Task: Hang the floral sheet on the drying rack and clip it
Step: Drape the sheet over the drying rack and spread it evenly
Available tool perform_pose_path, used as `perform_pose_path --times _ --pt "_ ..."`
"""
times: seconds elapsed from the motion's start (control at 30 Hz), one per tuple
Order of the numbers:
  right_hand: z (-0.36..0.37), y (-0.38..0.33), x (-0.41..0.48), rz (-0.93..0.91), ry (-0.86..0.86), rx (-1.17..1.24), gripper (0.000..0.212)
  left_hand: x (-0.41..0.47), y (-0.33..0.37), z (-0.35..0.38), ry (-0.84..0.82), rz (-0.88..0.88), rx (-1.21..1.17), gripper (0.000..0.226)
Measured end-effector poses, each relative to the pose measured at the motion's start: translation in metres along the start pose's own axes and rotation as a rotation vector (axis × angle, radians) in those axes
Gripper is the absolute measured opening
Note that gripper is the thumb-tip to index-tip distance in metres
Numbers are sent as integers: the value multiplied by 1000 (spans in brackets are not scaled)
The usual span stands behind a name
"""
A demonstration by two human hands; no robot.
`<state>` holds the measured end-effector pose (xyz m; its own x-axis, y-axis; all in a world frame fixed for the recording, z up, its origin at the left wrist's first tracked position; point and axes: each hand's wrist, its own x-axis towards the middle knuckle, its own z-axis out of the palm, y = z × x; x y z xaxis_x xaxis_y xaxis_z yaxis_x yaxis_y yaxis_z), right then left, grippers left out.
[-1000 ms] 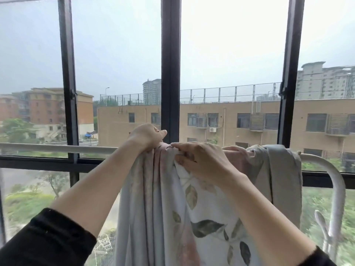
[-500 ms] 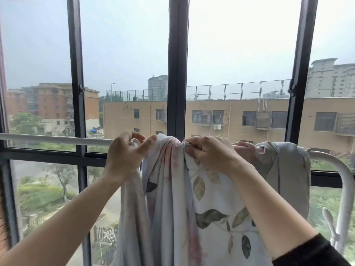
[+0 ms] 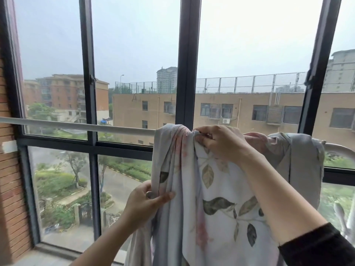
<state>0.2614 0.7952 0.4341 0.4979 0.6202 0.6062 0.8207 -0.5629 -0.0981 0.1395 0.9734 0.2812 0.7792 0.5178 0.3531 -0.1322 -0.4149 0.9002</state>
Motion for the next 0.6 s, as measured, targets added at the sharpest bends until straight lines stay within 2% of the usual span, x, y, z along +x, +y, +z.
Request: perform_pose_path --times 0.07,0.2,0.33,0.5,0.6 --pt "-1 1 0 1 5 1 29 0 -2 0 -54 -55 -20 21" --pt "-1 2 -2 -12 17 4 28 -2 -1 -19 -44 -112 -36 55" --pt "-1 7 -2 -15 19 3 26 -1 36 -54 53 -53 -107 28" --pt "-1 4 -1 -21 5 0 23 42 107 -101 257 145 -110 26" --pt "-5 9 2 72 1 133 18 85 146 -107 398 235 12 23"
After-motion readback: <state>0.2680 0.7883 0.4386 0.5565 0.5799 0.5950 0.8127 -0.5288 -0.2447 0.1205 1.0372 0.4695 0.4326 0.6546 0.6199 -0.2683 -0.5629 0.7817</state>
